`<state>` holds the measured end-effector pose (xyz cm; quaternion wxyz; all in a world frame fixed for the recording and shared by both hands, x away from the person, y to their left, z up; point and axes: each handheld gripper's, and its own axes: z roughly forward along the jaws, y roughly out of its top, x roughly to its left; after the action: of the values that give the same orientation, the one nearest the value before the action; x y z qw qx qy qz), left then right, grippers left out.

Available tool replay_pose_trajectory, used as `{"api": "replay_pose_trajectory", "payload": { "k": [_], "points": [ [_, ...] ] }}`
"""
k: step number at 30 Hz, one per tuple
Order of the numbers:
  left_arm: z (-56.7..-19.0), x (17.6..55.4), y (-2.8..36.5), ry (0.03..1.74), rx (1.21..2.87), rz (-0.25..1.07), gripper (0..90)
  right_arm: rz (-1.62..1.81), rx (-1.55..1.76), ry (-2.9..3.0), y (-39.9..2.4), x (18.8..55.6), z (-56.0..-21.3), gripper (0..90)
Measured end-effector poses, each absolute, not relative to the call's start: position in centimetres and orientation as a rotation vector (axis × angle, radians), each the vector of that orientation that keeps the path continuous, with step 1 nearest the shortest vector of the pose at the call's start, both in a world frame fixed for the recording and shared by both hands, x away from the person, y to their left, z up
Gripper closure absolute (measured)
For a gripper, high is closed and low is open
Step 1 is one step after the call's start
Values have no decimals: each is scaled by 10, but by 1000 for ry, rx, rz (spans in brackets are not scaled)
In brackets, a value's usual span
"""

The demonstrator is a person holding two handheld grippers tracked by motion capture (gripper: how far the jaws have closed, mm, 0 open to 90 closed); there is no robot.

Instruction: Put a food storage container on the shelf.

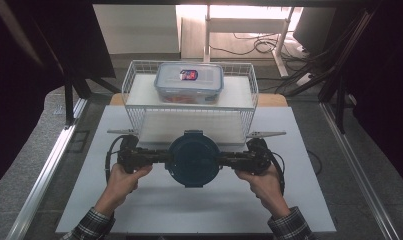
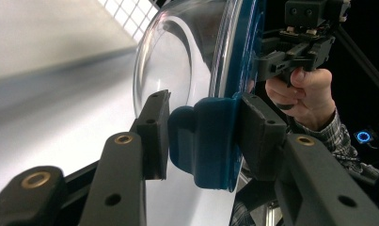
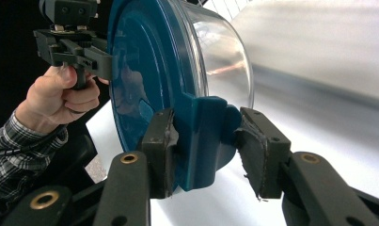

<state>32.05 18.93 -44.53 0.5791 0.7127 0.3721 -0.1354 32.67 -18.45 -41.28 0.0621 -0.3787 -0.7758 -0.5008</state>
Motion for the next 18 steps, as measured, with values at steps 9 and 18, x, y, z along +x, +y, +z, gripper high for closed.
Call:
{"api": "replay_pose_trajectory", "payload": {
  "k": [9, 18],
  "points": [
    [-414, 332, 198, 850, 1641, -286, 574, -1569, -1117, -2351, -178, 340, -381, 571],
    [-389, 347, 204, 843, 1613, -270, 574, -1605, -1120, -2336, -172, 355, -352, 573]
  ]
}}
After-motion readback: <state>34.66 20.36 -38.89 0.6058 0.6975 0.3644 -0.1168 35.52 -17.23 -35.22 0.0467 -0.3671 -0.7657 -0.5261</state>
